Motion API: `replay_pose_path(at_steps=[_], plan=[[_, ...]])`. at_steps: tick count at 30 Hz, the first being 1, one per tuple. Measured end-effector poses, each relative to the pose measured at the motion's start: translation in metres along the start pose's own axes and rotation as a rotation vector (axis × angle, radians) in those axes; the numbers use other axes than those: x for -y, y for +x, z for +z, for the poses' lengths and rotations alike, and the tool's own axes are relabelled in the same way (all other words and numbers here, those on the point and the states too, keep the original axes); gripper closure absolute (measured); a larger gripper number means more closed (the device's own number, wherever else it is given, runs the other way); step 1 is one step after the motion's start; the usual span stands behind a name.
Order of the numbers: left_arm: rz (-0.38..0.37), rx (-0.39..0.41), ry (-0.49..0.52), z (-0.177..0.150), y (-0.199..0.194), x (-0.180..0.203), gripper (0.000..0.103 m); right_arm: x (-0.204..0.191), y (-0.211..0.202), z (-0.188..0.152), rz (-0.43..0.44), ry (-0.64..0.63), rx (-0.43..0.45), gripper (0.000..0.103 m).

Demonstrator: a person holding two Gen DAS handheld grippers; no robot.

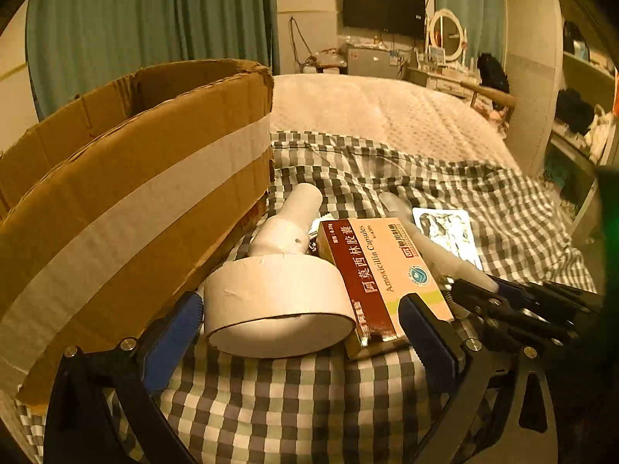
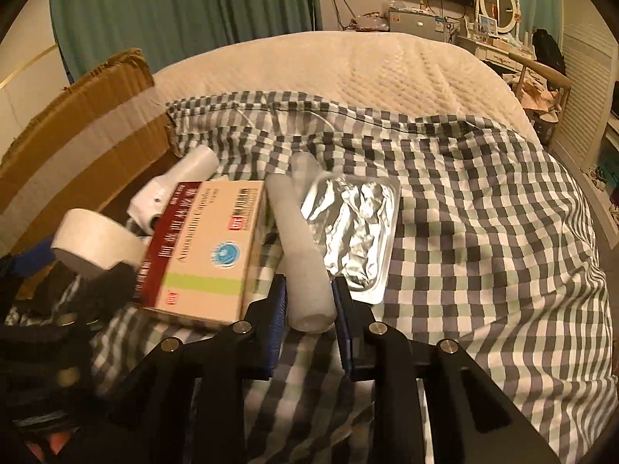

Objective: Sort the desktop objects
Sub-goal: 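Grasp the white tape roll with the left tool while the right tool grasps the white tube, then carry the tape roll and tube over the cardboard box and open both tools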

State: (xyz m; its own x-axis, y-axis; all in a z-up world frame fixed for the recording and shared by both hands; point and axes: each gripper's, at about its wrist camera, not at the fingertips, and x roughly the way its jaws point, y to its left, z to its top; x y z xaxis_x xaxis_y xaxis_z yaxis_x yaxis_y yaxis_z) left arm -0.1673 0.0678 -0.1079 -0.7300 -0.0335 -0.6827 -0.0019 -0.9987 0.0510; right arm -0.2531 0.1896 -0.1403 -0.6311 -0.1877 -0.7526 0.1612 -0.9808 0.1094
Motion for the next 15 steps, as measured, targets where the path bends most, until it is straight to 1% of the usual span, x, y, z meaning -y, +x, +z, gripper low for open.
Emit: replay_pose_path(at_steps=[2,3,4,5,6,8,11,15], plan=[[-0.01,0.004,-0.012,0.002,0.003,-0.004,0.0,-0.005,-0.008,-0.002,-0.013,-0.028,0.006,0.084],[-0.041,0.021,-0.033,0.001,0.003,-0.01,0.004,-0.008,-0.012,-0.003,-0.03,-0.053,0.006,0.084],[-0.05,0.026,-0.045,-0.001,0.001,-0.016,0.009,-0.01,-0.015,-0.005,-0.043,-0.067,0.011,0.084],[-0.046,0.026,-0.052,-0.002,0.001,-0.02,0.023,-0.011,-0.021,-0.007,-0.052,-0.076,0.016,0.084],[-0.059,0.012,-0.057,-0.002,0.0,-0.025,0.023,-0.01,-0.027,-0.009,-0.048,-0.073,0.018,0.084],[-0.111,-0.01,-0.099,-0.001,-0.003,-0.038,0.023,-0.005,-0.04,-0.011,-0.042,-0.051,0.029,0.084],[-0.156,-0.017,-0.154,-0.002,-0.014,-0.051,0.023,-0.005,-0.066,-0.009,-0.056,-0.038,0.062,0.084],[-0.185,0.018,-0.139,0.002,-0.042,-0.053,0.023,-0.008,-0.103,-0.017,-0.055,-0.024,0.096,0.084]])
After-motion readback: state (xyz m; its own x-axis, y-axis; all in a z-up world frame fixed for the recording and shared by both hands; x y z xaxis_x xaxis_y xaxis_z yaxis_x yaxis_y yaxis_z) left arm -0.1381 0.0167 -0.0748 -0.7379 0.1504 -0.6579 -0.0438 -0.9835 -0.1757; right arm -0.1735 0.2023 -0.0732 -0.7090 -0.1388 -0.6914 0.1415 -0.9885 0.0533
